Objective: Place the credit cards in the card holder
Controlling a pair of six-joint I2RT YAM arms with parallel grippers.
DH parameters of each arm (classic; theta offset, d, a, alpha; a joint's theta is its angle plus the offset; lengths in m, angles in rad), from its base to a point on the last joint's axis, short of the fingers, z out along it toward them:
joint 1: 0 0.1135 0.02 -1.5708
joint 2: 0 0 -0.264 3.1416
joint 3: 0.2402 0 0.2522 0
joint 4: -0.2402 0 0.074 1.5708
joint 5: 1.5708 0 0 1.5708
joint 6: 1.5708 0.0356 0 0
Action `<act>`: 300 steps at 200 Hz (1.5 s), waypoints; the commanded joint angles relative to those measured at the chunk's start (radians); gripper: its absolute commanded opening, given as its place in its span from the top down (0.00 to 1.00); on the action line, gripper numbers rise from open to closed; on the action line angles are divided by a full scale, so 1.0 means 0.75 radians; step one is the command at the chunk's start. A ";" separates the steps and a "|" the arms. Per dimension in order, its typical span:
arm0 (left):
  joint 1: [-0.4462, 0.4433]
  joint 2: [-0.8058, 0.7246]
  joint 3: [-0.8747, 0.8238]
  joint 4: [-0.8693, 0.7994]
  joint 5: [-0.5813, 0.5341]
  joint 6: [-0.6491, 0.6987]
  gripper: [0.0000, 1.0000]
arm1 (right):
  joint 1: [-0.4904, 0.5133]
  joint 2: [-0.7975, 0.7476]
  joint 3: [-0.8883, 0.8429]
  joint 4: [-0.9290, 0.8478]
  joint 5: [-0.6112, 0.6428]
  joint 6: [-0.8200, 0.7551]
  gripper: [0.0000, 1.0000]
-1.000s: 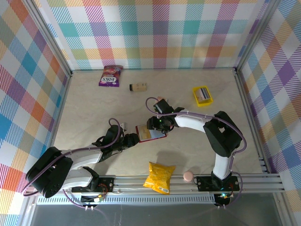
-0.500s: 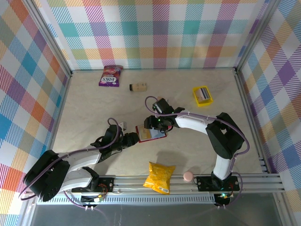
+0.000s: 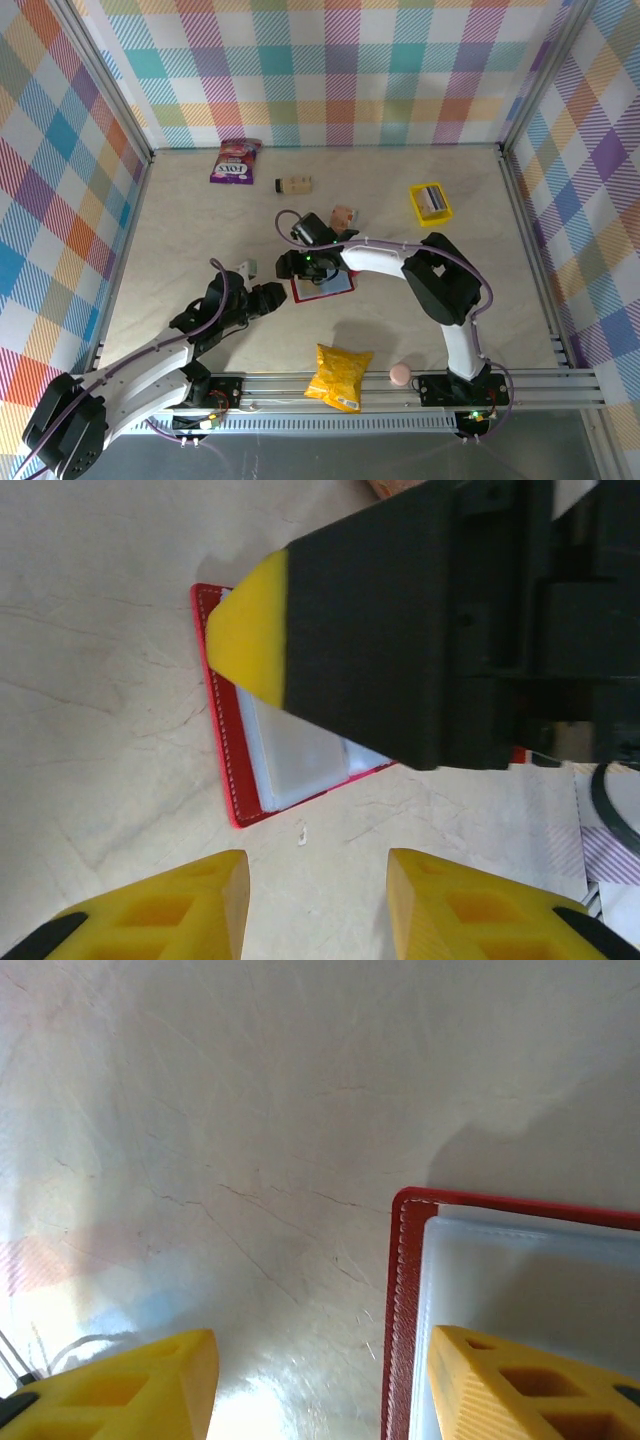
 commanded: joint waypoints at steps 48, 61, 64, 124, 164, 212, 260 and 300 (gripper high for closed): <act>0.008 0.030 -0.075 0.100 0.061 0.028 0.59 | -0.043 -0.132 -0.034 0.067 -0.051 0.005 0.43; 0.008 0.048 -0.070 0.131 0.070 0.034 0.59 | -0.078 -0.228 -0.098 0.099 -0.062 0.009 0.43; 0.009 0.052 -0.068 0.138 0.072 0.034 0.60 | -0.087 -0.256 -0.120 0.104 -0.058 0.007 0.43; 0.012 0.172 0.091 0.126 0.121 0.087 0.59 | -0.601 -0.812 -0.387 -0.204 0.127 -0.255 0.44; 0.083 0.332 0.242 0.103 0.243 0.165 0.59 | -0.930 -0.852 -0.327 -0.360 0.372 -0.754 0.44; 0.135 0.492 0.326 0.122 0.325 0.240 0.57 | -1.077 -0.398 0.052 -0.515 0.472 -1.085 0.40; 0.156 0.551 0.304 0.239 0.356 0.278 0.52 | -1.100 0.024 0.476 -0.672 0.556 -1.301 0.35; 0.167 0.584 0.272 0.344 0.398 0.281 0.49 | -1.101 0.216 0.688 -0.760 0.562 -1.372 0.33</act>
